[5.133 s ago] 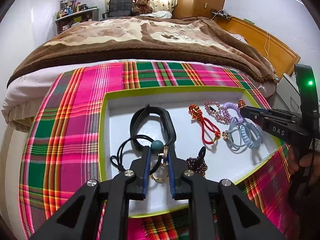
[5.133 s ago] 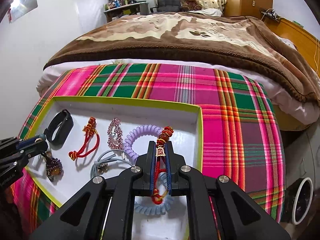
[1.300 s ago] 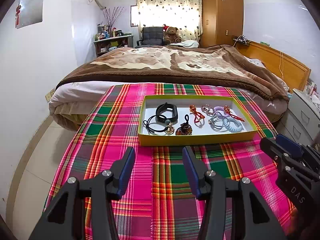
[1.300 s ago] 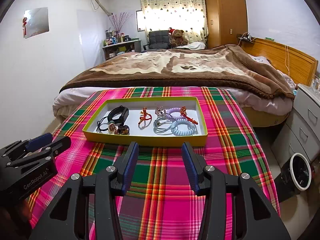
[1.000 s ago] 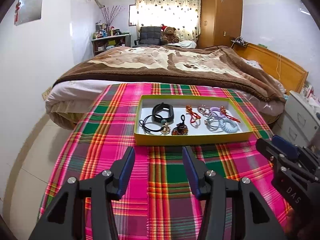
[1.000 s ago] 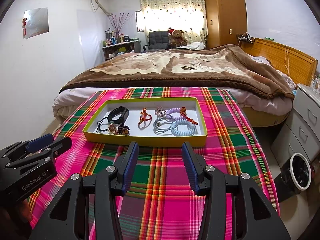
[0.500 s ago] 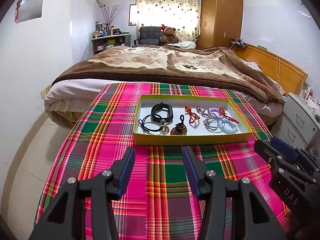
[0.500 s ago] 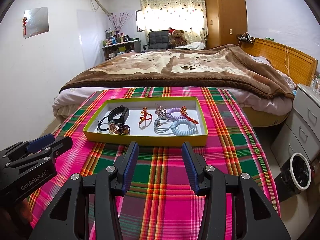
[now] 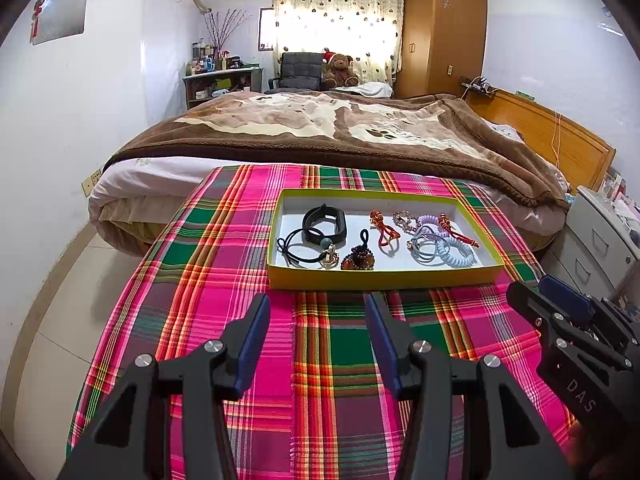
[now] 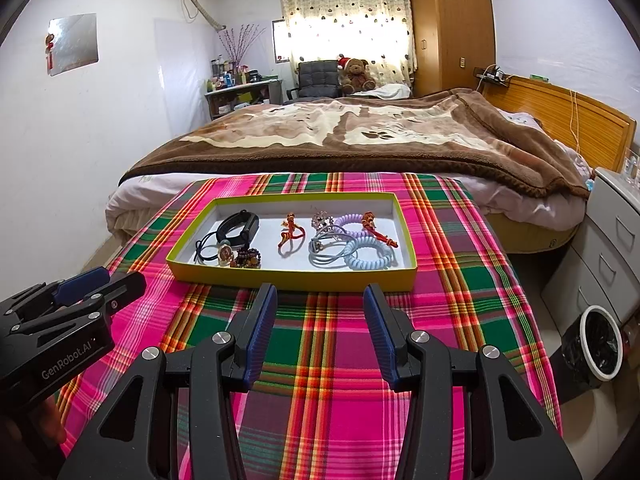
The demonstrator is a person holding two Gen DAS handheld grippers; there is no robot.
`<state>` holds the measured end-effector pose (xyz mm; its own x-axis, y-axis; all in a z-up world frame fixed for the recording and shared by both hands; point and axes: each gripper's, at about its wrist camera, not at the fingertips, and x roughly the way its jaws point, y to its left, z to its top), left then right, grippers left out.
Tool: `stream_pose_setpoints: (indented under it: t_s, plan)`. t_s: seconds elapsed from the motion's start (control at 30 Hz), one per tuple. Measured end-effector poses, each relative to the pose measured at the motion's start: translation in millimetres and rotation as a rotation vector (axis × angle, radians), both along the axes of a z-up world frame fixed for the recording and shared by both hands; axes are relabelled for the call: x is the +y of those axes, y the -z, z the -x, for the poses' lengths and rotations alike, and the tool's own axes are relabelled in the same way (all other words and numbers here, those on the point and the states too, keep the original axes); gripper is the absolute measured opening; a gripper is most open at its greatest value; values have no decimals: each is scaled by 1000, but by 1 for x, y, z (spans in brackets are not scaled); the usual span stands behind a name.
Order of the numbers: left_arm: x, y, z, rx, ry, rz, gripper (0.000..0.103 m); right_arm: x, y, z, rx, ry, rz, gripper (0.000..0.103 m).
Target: Organize jewelry
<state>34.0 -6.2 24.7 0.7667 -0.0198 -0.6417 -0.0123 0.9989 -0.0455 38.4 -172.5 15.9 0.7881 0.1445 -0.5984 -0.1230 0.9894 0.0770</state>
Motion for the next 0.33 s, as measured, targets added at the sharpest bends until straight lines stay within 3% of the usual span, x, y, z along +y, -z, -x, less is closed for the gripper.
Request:
stream_pose_setpoints:
  t_s: [0.33]
  plan:
    - [-1,1,0,6,-2,7,51,0,1,0,-1,1,-1,46]
